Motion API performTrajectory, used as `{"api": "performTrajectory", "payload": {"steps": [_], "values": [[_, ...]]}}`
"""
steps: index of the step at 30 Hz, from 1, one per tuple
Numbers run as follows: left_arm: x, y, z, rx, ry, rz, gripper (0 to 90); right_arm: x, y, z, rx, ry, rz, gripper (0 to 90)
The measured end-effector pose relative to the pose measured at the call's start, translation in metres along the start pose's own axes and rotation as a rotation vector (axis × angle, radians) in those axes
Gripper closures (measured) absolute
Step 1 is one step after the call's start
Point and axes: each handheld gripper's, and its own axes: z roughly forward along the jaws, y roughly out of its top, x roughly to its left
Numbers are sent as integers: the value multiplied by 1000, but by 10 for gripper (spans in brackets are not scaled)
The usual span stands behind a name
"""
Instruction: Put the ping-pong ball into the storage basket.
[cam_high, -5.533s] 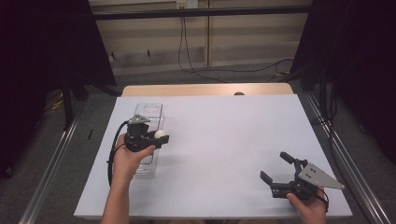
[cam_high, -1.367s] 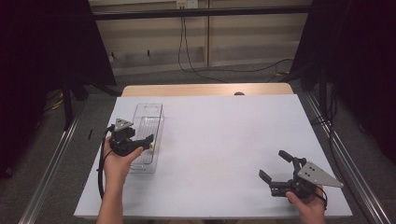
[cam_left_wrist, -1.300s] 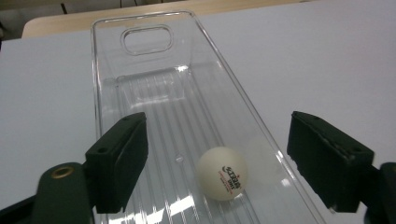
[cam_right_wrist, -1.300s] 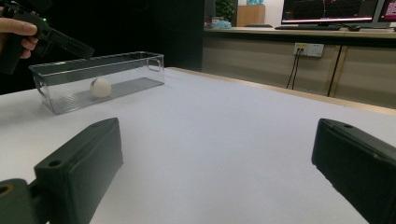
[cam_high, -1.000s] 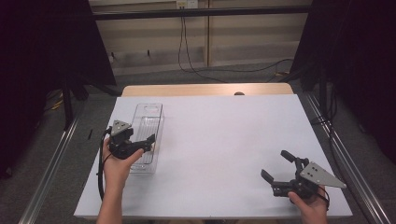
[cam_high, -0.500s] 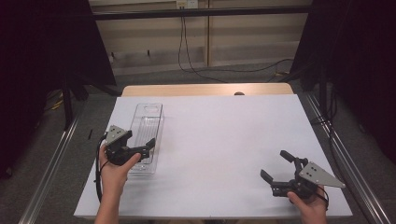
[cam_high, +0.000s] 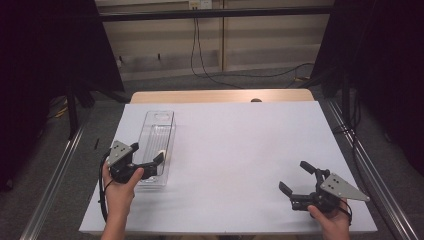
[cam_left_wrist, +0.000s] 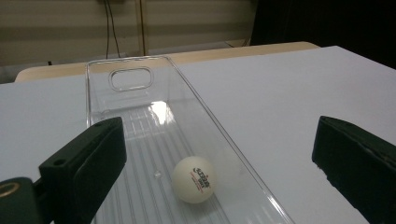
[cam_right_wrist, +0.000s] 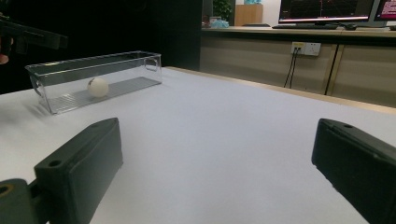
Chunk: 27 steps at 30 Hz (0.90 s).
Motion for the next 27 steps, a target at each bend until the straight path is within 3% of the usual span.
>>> {"api": "performTrajectory", "payload": {"steps": [6,12,27], "values": [[0,-4,-2,-16,-13,3,29,0,0,0,-2,1,-5,13],[-1,-6,-7,-30,2,-10,30,0,0,-1,0,-3,-4,13],[1,-14,-13,-48,-24,7,29,-1,0,-1,-3,4,-9,13]]}}
